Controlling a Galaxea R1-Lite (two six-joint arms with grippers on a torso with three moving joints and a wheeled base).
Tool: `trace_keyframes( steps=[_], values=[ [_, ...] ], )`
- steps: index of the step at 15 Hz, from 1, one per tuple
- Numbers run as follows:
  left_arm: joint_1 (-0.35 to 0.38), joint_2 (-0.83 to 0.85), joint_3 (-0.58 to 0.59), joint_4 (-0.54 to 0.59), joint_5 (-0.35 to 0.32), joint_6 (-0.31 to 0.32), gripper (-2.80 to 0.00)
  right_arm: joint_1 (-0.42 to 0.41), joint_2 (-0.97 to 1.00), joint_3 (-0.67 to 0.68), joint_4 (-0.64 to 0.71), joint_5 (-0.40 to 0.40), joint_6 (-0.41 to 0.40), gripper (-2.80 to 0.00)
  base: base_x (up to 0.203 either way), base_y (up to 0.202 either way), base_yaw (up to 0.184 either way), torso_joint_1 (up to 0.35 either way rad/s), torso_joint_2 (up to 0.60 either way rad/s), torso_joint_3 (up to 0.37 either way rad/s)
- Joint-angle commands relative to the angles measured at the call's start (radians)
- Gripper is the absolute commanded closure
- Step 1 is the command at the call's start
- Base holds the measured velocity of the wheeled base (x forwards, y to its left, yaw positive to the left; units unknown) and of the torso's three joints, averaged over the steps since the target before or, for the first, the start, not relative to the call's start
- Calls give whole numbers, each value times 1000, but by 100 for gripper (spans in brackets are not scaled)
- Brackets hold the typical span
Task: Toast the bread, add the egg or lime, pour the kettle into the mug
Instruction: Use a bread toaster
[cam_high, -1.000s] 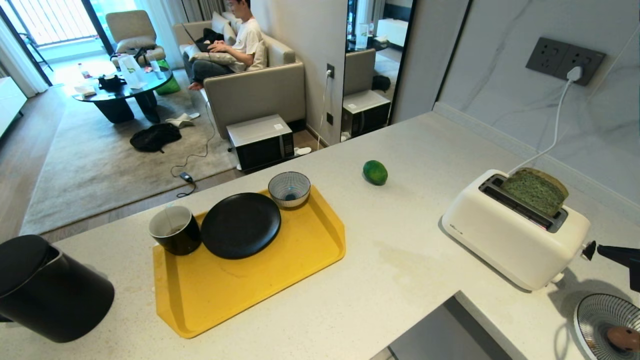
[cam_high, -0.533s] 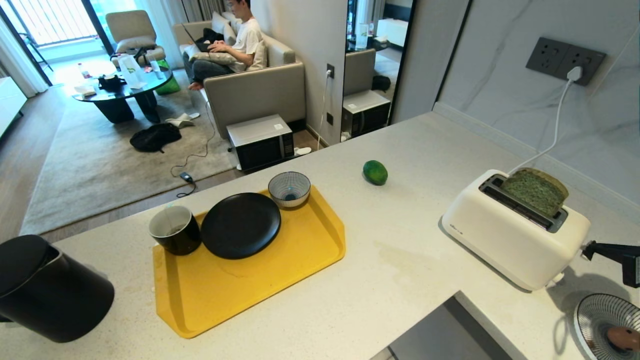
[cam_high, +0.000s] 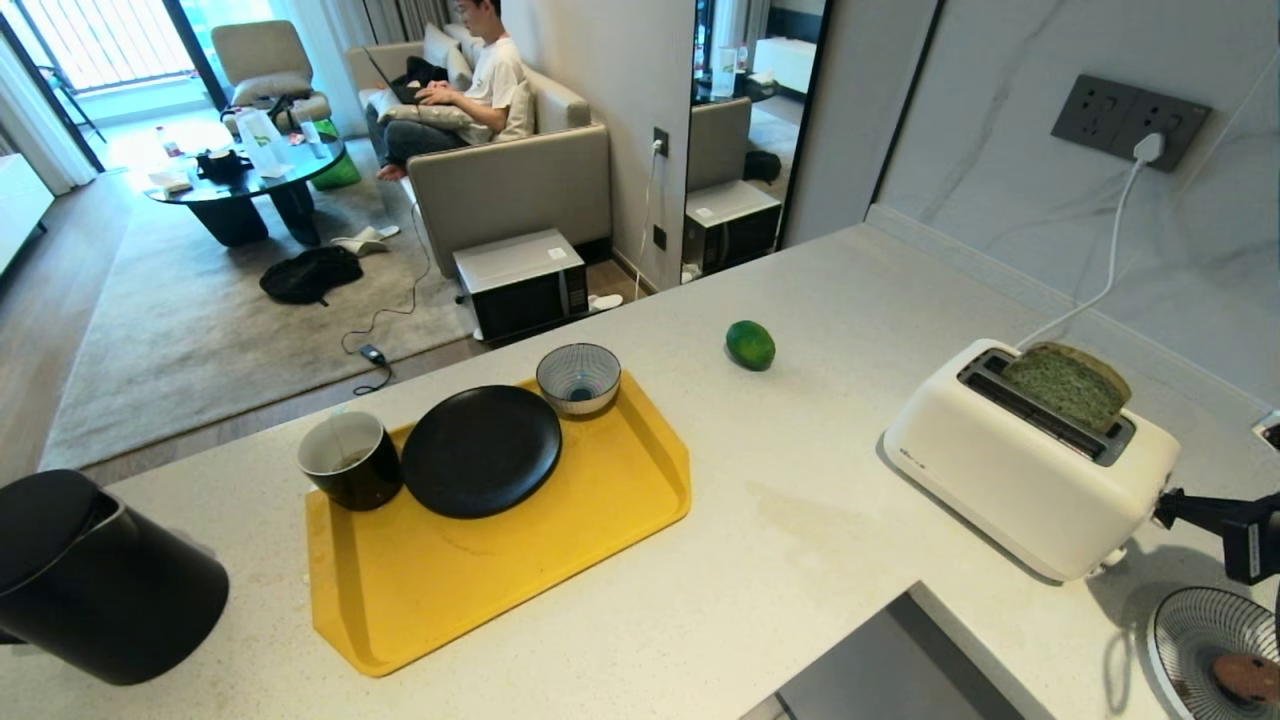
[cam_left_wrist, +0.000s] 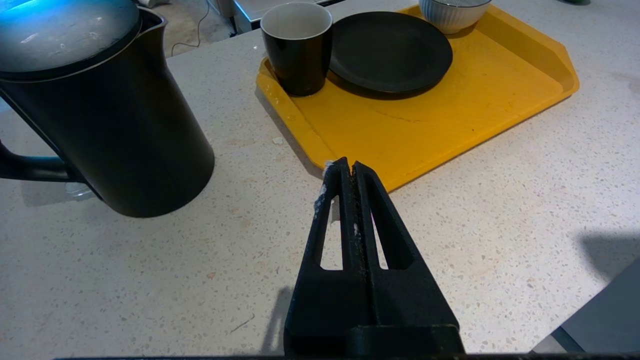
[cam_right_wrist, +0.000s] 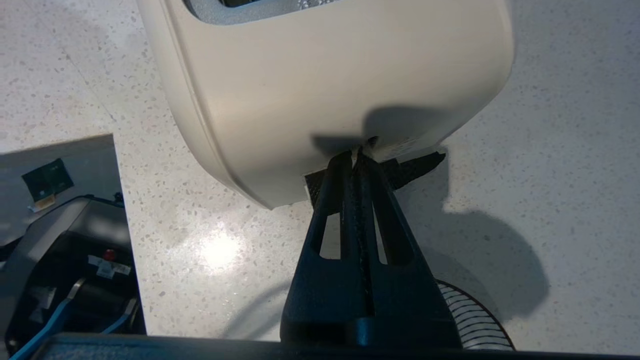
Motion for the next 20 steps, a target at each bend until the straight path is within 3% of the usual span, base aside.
trace_keyframes(
  steps=[1,20],
  values=[
    [0,1,0,0,0,0,0,2,19,3,-1,4,-4,0,0,0,0,0,0,0],
    [0,1,0,0,0,0,0,1,135,-20,-3,1,-7,0,0,0,0,0,0,0]
  ],
)
